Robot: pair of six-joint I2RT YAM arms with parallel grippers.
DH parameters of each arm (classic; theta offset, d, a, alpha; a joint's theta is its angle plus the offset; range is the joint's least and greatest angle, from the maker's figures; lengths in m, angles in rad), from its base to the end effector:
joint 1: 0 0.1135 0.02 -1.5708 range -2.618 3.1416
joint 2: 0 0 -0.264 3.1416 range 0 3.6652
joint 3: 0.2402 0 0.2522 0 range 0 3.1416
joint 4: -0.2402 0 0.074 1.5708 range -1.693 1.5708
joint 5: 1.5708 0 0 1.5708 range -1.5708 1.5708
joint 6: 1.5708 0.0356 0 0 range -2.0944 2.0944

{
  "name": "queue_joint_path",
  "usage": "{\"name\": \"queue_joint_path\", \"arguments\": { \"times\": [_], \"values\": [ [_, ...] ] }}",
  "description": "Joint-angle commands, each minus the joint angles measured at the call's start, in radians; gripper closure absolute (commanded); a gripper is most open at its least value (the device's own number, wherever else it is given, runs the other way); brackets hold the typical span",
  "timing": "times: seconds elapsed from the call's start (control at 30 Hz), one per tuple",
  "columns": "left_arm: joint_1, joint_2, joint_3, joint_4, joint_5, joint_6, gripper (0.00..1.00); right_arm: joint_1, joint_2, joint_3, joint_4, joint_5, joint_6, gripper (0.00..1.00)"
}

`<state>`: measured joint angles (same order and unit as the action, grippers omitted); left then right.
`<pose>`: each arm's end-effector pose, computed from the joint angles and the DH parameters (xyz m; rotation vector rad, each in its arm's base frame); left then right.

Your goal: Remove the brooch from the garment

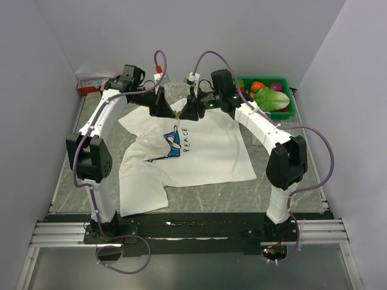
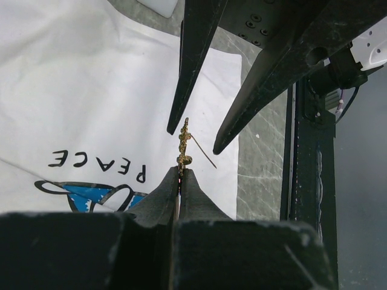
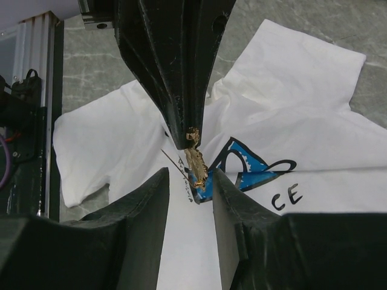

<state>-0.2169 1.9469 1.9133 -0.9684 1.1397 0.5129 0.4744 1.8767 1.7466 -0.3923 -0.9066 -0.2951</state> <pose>0.3951 -0.1202 0.3359 1.1353 1.8514 -1.2608 0.3727 0.2229 0.3451 -1.2447 1.6062 1.0502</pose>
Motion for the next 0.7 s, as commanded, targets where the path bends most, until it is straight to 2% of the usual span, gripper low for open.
{"name": "queue_joint_path", "arguments": {
  "times": [0.0, 0.67],
  "values": [
    [-0.009, -0.006, 0.015, -0.003, 0.037, 0.03, 0.99, -0.002, -0.007, 0.028, 0.047, -0.009, 0.022, 0.6],
    [-0.013, -0.003, 0.023, -0.004, 0.031, 0.01, 0.99, 0.0, 0.013, 0.053, 0.024, -0.023, -0.019, 0.64]
  ]
}}
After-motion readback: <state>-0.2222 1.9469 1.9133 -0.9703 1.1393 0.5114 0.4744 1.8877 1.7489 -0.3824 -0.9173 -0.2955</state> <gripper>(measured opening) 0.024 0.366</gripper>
